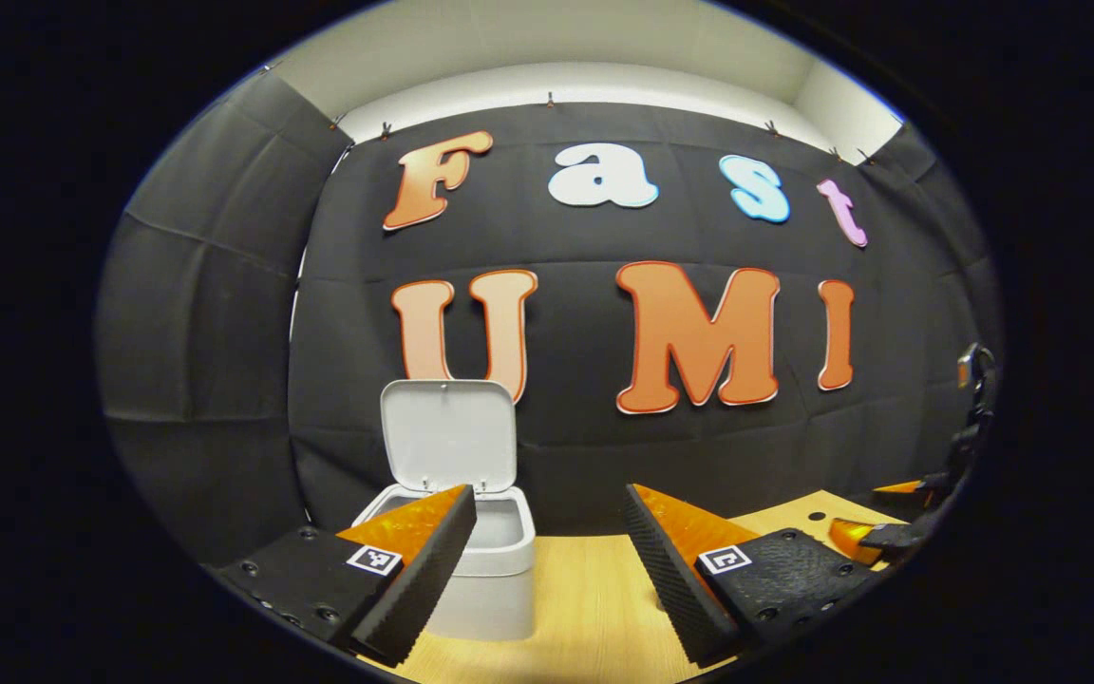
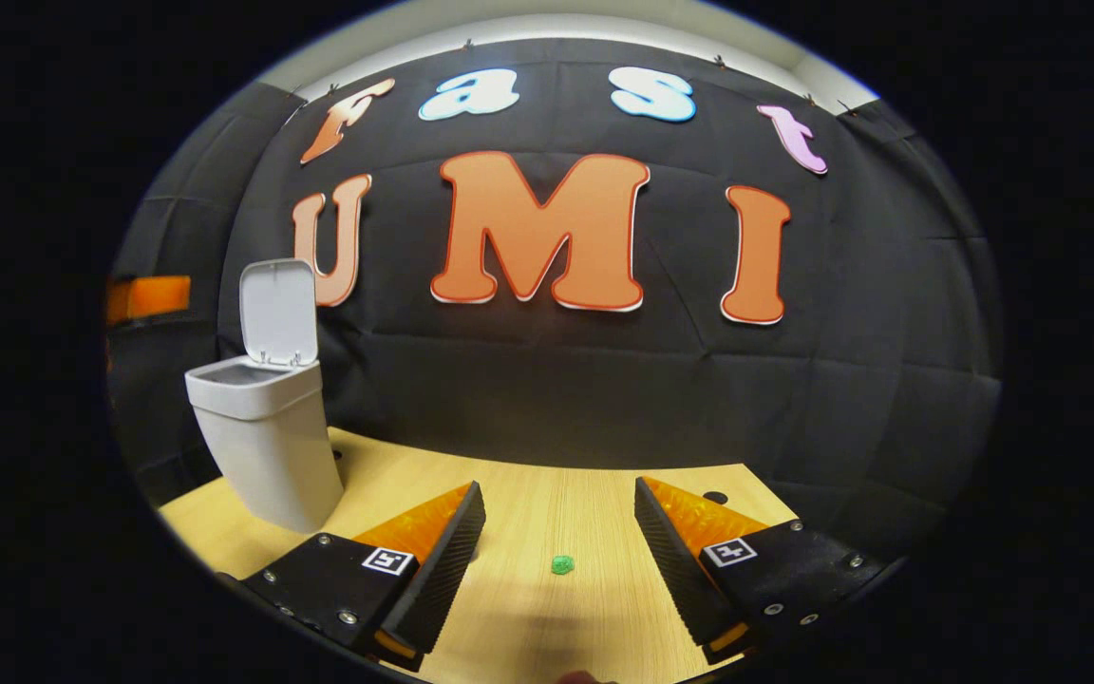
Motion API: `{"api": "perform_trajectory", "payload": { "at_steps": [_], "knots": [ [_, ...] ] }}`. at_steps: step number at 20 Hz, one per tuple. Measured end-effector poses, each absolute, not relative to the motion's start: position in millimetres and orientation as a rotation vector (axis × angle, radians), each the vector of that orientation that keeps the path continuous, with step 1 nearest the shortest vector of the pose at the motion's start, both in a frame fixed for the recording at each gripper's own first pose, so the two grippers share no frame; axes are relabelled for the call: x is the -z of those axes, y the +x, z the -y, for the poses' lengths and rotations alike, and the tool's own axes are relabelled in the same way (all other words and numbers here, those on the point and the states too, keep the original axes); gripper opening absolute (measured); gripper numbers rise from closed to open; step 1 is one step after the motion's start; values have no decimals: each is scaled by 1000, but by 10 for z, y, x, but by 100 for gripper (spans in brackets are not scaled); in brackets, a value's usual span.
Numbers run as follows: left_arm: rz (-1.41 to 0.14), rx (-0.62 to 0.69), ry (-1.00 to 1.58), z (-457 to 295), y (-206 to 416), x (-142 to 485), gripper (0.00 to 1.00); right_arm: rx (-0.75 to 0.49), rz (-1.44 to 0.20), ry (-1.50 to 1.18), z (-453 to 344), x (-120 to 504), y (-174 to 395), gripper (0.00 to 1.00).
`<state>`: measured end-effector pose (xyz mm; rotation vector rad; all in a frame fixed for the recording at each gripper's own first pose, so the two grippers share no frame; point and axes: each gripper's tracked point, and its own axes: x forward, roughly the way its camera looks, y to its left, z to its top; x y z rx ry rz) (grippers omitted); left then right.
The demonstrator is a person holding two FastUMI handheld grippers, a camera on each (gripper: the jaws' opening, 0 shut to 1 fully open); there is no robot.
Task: Press the lid of the desktop garbage bin to open it, pick up the crumpled paper on the desktop and throw it into the bin, then pick up the pop can on the desktop and drop it into the bin, and finally close the garbage bin lid.
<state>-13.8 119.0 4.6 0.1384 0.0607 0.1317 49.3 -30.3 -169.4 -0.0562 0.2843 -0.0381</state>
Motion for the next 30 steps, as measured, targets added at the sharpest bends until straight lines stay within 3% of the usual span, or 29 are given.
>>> {"api": "perform_trajectory", "payload": {
  "at_steps": [10, 17, 19, 20, 22, 24, 26, 28, 29, 30],
  "knots": [
    [-116, -163, 193, -894, -446, -71, 99, 25, -428, -65, 298, 2739, 1117, 95],
    [-207, -230, 261, -895, -632, 3, 95, 75, -652, -9, 501, 3869, 1467, 95],
    [-234, -246, 275, -896, -660, 41, 99, 93, -717, -12, 549, 4128, 1493, 95],
    [-238, -252, 281, -893, -665, 44, 96, 94, -741, -4, 548, 4225, 1504, 94],
    [-246, -268, 288, -925, -651, 60, 99, 94, -791, -4, 534, 4441, 1496, 87],
    [-257, -270, 283, -935, -604, 105, 96, 73, -815, 5, 460, 4518, 1473, 75],
    [-273, -260, 277, -904, -550, 160, 96, 63, -821, -13, 429, 4568, 1465, 61],
    [-276, -240, 282, -857, -499, 174, 99, 64, -809, -39, 430, 4543, 1467, 42],
    [-270, -229, 287, -846, -477, 162, 96, 64, -807, -41, 424, 4514, 1465, 29],
    [-267, -220, 289, -839, -462, 158, 95, 61, -807, -42, 422, 4502, 1457, 26]
  ]
}}
